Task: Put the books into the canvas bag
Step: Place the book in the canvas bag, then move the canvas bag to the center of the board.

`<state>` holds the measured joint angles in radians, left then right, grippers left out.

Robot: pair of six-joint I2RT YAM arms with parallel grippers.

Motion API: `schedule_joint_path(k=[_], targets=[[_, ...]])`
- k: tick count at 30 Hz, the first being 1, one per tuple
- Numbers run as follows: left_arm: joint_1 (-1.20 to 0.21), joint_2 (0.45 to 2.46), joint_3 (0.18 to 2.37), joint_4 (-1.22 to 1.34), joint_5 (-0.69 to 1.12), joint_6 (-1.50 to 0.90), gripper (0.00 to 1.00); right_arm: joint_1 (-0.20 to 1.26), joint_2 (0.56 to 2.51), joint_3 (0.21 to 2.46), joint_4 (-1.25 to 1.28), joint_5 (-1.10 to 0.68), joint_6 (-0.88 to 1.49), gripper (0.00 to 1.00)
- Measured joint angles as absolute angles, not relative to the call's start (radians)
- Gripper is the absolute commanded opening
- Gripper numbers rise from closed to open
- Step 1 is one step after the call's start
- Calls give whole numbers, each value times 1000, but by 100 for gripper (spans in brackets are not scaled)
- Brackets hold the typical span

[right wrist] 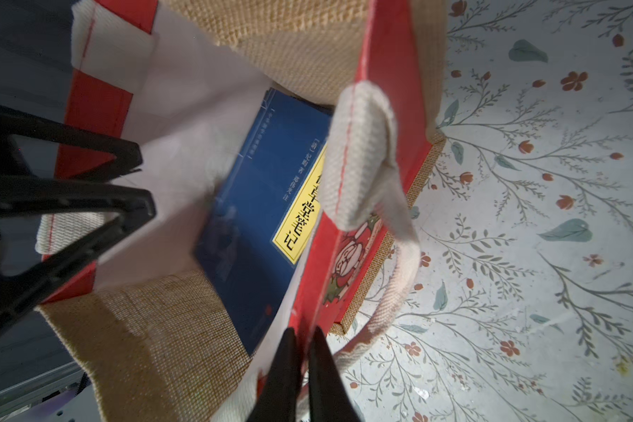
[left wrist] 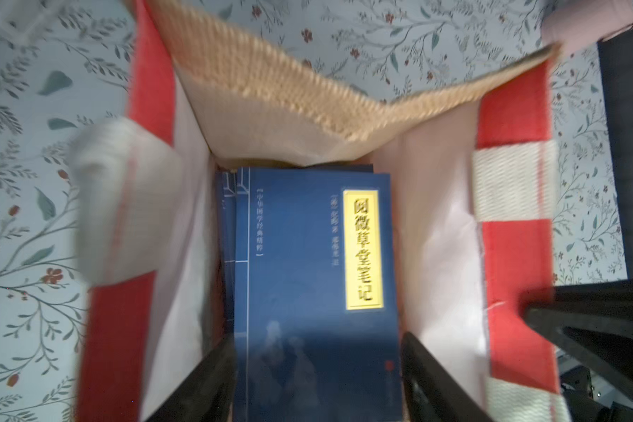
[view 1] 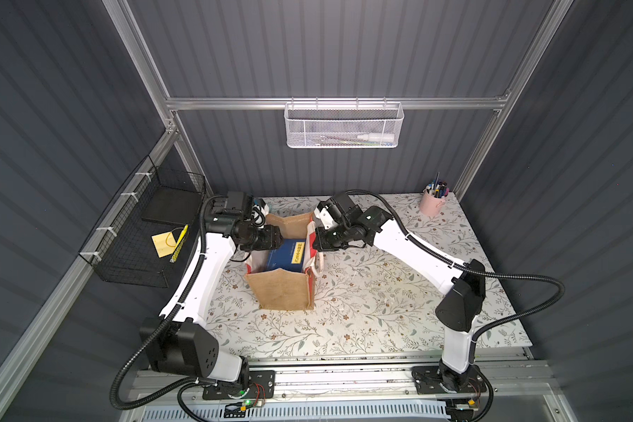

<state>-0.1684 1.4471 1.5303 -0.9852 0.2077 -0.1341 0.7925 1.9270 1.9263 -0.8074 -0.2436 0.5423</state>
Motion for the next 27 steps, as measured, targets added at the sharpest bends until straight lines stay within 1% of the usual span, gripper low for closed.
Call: schedule_joint_path(k=[3,5,8,11,14,16,17,18,19,21,22,23,27], targets=[[-168,1410,1570,-995,152,-131,88,792,1927,1926,-807,-245,542,12],[-168,1378,1577,-995,101,-131,92,791,1927,1926,-807,-247,542,11],[-168,1356,1577,-1012,19,-130,92,789,1927,1926,-806,-251,542,10],[-162,1377,1567,-1025,-19,-130,91,787,1927,1926,-805,-258,543,8],[-156,1409,1515,-1024,-30,-131,86,783,1927,1926,-804,-266,543,6],[-155,1431,1468,-1024,-31,-133,76,779,1927,1924,-804,-273,545,4],[-155,1440,1452,-1024,-30,-136,69,778,1927,1924,-804,-275,545,2],[-155,1448,1438,-1024,-26,-138,57,775,1927,1920,-801,-279,545,0],[-155,1452,1428,-1023,-19,-139,42,773,1927,1916,-801,-283,545,0],[-155,1453,1422,-1015,5,-147,18,767,1927,1908,-801,-289,545,0],[-155,1451,1422,-1001,27,-151,8,762,1927,1904,-801,-294,545,0],[-155,1449,1422,-989,48,-161,1,758,1926,1901,-801,-299,546,0],[-155,1433,1388,-933,161,-217,0,727,1913,1882,-806,-324,545,0]])
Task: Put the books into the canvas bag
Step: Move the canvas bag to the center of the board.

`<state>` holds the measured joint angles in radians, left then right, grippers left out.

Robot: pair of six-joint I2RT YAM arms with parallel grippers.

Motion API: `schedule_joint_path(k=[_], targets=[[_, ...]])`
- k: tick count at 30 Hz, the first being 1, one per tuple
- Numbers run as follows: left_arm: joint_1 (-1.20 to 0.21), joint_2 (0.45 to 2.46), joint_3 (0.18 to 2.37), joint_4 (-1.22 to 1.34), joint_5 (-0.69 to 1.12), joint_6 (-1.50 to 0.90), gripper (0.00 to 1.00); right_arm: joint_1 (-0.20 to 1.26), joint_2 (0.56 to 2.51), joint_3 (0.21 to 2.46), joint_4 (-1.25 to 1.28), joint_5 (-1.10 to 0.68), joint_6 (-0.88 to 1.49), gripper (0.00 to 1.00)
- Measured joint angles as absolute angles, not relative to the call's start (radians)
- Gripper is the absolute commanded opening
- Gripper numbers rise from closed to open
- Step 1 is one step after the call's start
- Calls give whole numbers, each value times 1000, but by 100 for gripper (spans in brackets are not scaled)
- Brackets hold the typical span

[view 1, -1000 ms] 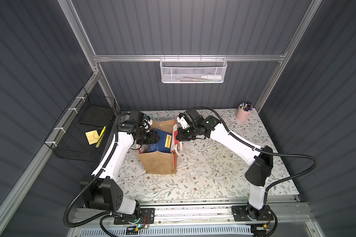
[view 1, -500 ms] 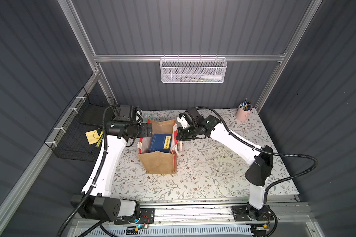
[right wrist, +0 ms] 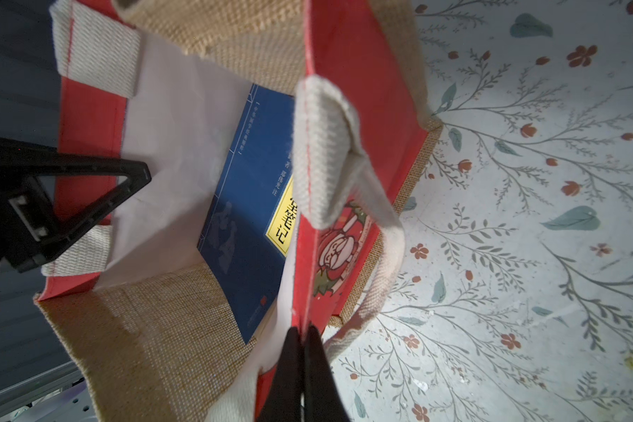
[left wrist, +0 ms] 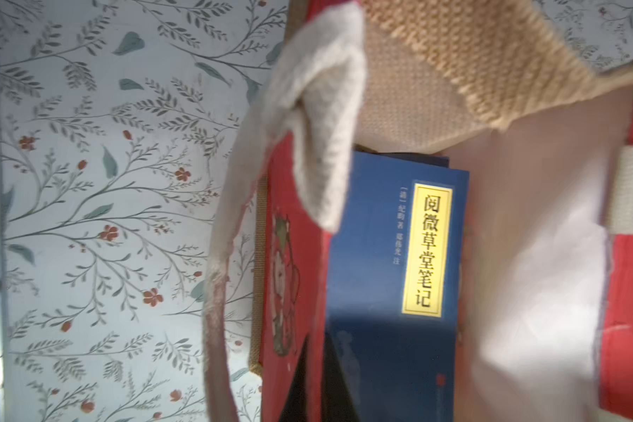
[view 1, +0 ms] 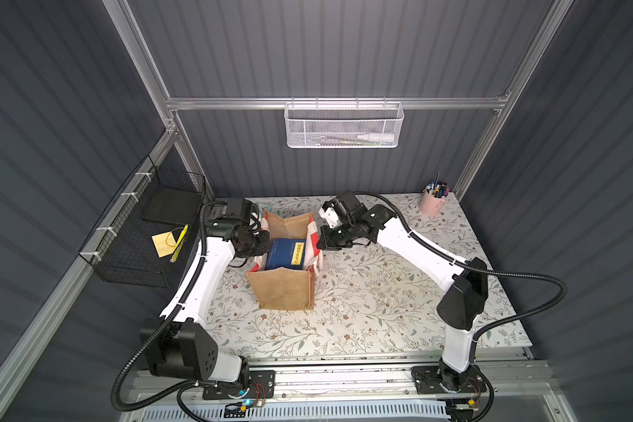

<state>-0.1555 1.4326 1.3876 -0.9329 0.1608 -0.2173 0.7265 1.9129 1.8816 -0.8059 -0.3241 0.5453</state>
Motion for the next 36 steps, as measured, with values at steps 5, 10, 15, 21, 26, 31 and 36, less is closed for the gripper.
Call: schedule_joint_path(k=[5,10,15,21,26,31,36], targets=[[-204,1433,1387,-904,214,-294,0,671,1862,1850,-823,-334,544,0],[-308,1460,1418,-867,249,-366,0,599,1813,1845,-869,-320,533,0],[-366,1519,1422,-759,303,-446,0,521,1781,1845,-919,-308,511,0],[-440,1621,1483,-656,332,-505,0,429,1764,1845,-976,-290,475,0],[-473,1684,1538,-618,334,-515,17,357,1747,1826,-995,-279,453,18],[-476,1681,1609,-599,303,-469,50,323,1667,1805,-964,-259,422,44],[-465,1643,1640,-630,227,-391,67,303,1553,1740,-923,-249,395,54]])
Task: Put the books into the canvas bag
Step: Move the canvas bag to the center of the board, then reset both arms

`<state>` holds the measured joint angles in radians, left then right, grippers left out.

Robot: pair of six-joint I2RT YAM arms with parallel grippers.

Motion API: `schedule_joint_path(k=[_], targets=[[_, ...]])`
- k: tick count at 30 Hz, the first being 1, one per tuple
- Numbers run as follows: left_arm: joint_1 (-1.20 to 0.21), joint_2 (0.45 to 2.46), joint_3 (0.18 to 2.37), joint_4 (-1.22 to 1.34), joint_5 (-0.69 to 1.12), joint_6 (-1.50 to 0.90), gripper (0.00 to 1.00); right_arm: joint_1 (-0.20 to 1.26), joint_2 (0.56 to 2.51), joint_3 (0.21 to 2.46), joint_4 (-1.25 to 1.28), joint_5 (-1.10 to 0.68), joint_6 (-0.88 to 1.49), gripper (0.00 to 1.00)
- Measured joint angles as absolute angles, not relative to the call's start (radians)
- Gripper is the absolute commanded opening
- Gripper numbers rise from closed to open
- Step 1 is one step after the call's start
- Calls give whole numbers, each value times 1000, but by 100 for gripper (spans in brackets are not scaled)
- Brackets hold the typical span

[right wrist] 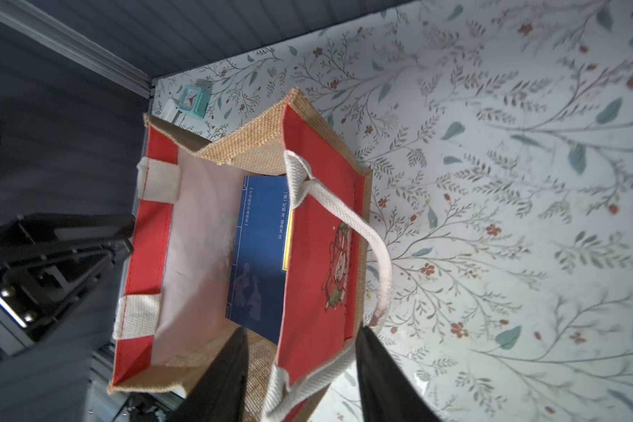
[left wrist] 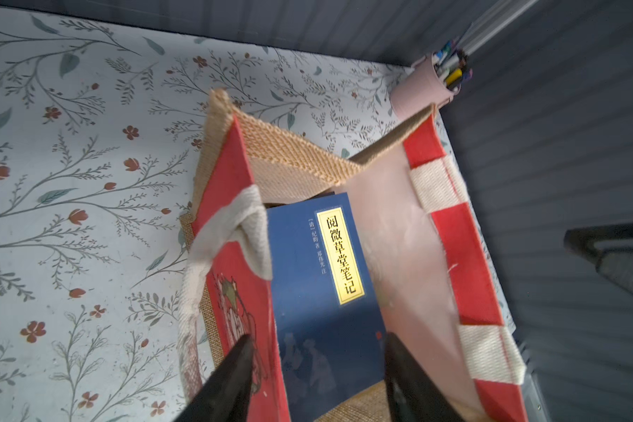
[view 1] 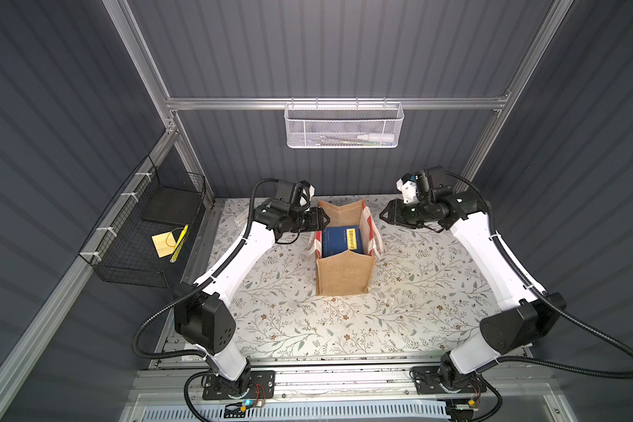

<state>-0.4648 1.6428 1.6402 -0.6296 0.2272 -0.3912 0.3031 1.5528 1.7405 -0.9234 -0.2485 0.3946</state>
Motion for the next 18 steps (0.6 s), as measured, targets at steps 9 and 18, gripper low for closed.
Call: schedule_joint_path(k=[9,18], targets=[[-264,1463,1523,-627,94,-273,99,163,1321,1363,-747,-205,357,73],[-202,1383,1092,-386,-89,-164,99,25,1116,932,-439,-152,305,99]])
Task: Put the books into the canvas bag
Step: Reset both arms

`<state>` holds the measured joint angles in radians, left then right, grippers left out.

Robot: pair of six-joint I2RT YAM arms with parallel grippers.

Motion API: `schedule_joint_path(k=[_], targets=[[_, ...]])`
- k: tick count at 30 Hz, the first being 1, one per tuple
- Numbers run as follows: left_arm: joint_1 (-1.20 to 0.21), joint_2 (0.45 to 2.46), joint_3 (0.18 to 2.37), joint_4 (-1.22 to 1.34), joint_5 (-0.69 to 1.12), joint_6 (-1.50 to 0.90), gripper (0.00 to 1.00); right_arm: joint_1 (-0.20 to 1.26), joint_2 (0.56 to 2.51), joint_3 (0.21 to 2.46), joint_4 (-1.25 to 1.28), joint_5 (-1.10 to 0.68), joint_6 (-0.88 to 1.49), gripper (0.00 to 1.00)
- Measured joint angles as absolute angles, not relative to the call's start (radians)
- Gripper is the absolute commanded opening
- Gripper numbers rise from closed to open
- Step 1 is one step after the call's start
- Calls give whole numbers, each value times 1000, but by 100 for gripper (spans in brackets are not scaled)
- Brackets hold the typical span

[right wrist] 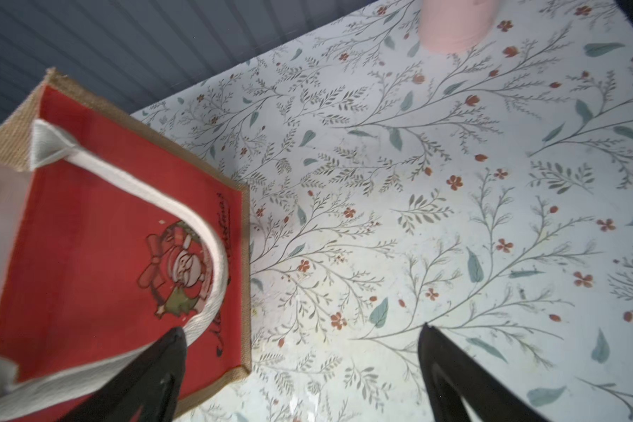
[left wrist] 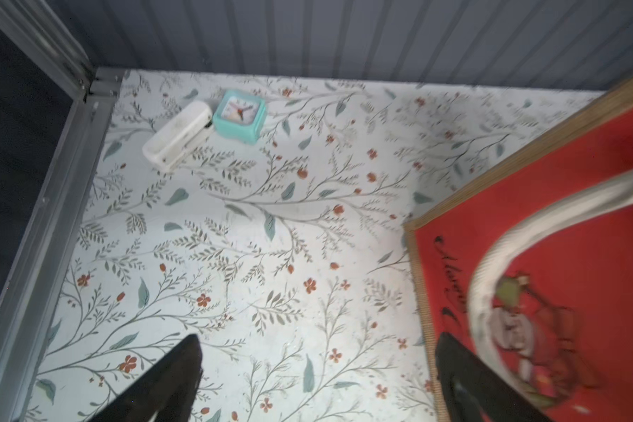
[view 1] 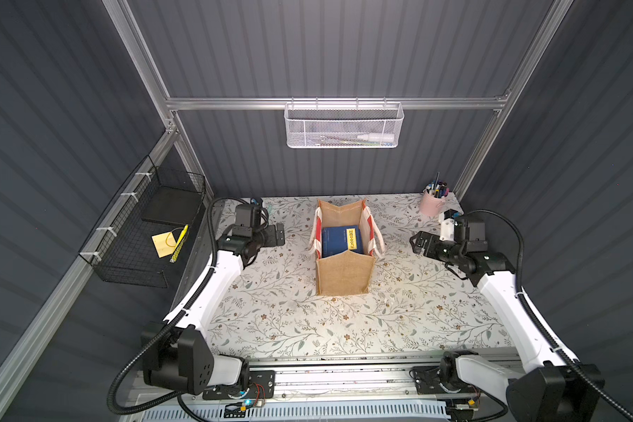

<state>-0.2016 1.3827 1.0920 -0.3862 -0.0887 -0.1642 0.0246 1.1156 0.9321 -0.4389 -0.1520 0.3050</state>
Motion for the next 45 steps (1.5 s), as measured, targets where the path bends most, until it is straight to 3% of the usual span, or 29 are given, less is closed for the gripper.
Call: schedule_joint_path(k=[6,15,25,31,35,40,45], targets=[[-125,1496,989,-253,-66,-165,99,2,1065,648,-168,-83,255,99],[-123,1500,731,104,-91,-164,100,2,1079,311,326,12,120,99],[-123,1493,549,369,-324,-124,99,-2,1277,311,613,-1,69,99],[-123,1503,469,545,-392,-96,100,-24,1390,341,741,-23,48,99],[-123,1552,434,728,-397,-66,99,-41,1540,308,962,-27,44,99],[-123,1678,401,908,-396,-43,99,-45,1559,305,970,-28,45,99],[-118,1713,432,901,-376,-29,99,-45,1557,371,945,-31,44,99]])
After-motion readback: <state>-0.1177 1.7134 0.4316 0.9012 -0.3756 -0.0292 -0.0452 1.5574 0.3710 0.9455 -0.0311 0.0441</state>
